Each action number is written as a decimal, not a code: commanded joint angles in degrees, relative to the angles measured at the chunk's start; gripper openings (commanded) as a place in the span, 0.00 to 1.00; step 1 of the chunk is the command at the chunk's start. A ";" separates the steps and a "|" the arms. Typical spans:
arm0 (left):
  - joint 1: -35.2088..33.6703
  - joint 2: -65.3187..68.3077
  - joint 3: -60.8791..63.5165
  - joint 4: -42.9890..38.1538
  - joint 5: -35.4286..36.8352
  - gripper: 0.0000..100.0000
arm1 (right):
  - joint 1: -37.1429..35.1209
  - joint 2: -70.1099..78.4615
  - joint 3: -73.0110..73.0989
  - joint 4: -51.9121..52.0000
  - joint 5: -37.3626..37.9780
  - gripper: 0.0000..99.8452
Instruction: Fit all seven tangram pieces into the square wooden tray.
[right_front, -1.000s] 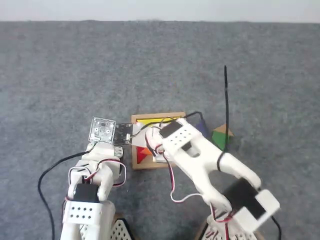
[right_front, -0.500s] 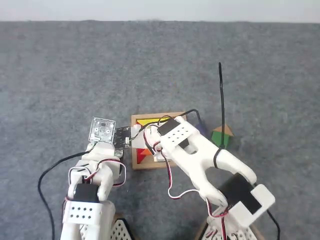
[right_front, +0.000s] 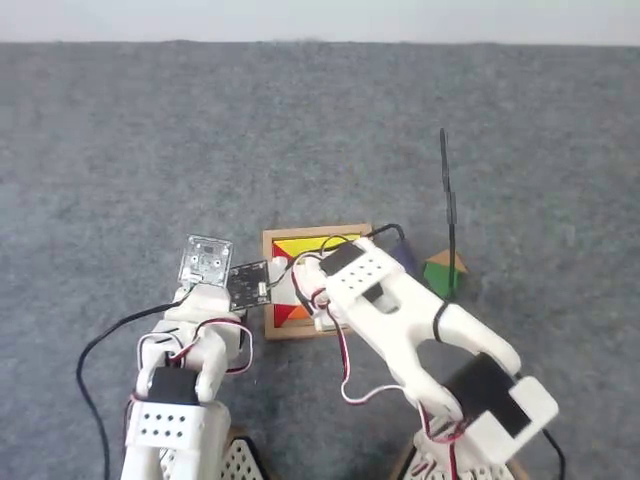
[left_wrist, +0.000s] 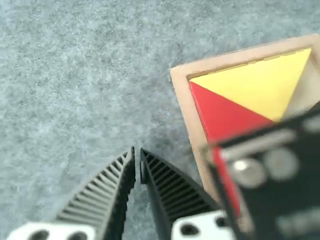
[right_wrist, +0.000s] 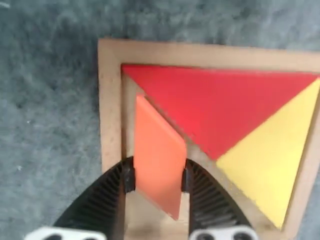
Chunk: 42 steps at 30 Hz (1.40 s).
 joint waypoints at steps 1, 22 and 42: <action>-0.26 -0.79 -0.57 0.00 0.18 0.01 | -0.75 -5.58 2.11 0.66 2.02 0.03; -0.26 -0.79 -0.57 0.00 0.18 0.01 | -0.66 -6.73 4.22 0.84 -1.23 0.14; -0.26 -0.79 -0.57 0.00 0.18 0.01 | 7.25 -6.73 4.31 0.75 -1.49 0.23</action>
